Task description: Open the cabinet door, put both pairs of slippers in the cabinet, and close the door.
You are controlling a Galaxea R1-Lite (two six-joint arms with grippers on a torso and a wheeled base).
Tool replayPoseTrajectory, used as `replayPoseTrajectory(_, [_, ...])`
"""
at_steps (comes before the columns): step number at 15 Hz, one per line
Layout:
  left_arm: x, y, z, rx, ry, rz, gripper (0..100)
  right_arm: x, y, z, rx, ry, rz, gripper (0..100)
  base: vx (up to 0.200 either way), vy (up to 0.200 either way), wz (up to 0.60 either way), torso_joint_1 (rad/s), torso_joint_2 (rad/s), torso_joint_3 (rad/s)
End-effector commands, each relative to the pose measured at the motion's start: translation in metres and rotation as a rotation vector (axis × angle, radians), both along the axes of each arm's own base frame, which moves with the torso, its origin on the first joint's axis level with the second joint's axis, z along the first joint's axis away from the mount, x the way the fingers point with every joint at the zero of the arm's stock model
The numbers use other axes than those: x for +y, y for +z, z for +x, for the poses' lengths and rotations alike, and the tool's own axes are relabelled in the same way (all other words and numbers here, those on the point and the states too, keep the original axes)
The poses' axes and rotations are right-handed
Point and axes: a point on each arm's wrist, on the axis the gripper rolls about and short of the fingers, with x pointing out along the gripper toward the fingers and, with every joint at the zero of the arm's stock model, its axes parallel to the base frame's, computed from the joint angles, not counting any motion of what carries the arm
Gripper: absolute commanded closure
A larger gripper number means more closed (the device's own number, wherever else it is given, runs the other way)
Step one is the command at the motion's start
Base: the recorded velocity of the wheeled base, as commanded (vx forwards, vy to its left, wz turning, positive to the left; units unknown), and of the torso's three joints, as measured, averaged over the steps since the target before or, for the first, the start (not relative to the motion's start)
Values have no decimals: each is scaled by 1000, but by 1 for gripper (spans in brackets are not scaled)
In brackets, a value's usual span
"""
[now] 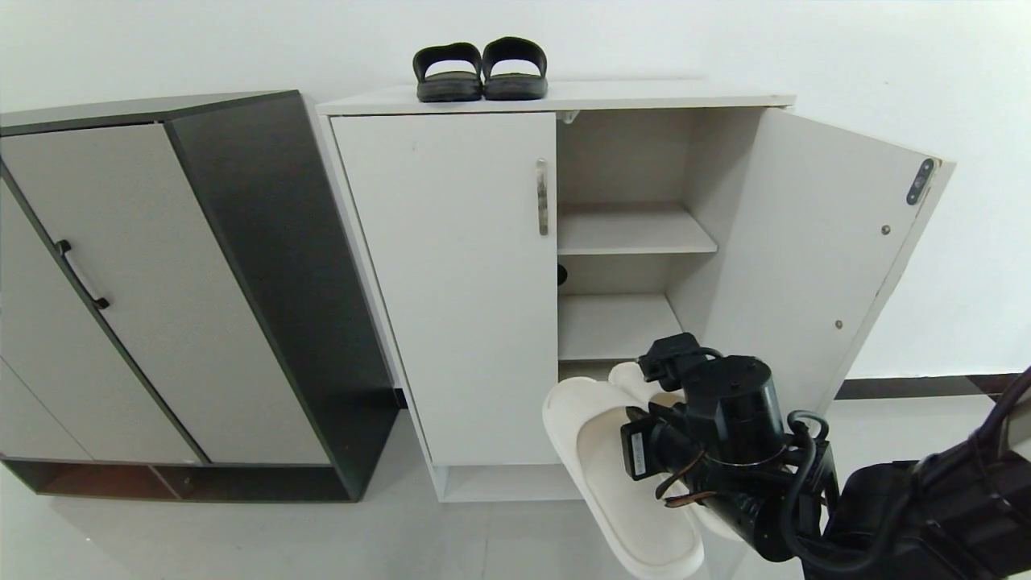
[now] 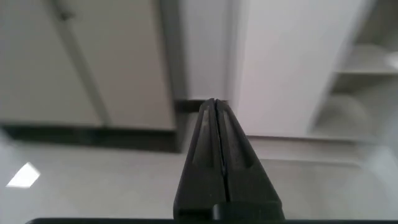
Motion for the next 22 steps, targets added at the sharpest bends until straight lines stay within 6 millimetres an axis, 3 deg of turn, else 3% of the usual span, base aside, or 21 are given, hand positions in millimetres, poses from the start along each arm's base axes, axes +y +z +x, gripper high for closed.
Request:
replayPoseTrajectory(1, [-4, -15, -8, -37, -128, 4, 100, 0, 0, -1, 1, 1, -1, 100, 0, 0, 0, 0, 0, 0])
replayPoseTrajectory(8, [-3, -15, -8, -33, -85, -33, 100, 7, -2, -8, -6, 35, 2, 100, 0, 0, 0, 0, 0, 0])
replayPoseTrajectory(13, [-3, -15, -8, -32, -85, -57, 100, 20, 14, 2, -78, 37, 80, 100, 0, 0, 0, 0, 0, 0])
replayPoseTrajectory(20, [-3, -15, -8, -32, -86, -57, 100, 34, 7, 15, -108, -91, 55, 100, 0, -200, 0, 2, 2, 4])
replayPoseTrajectory(22, [-3, -15, -8, -34, -86, -57, 100, 37, 2, 18, -105, -101, 51, 100, 0, 0, 0, 0, 0, 0])
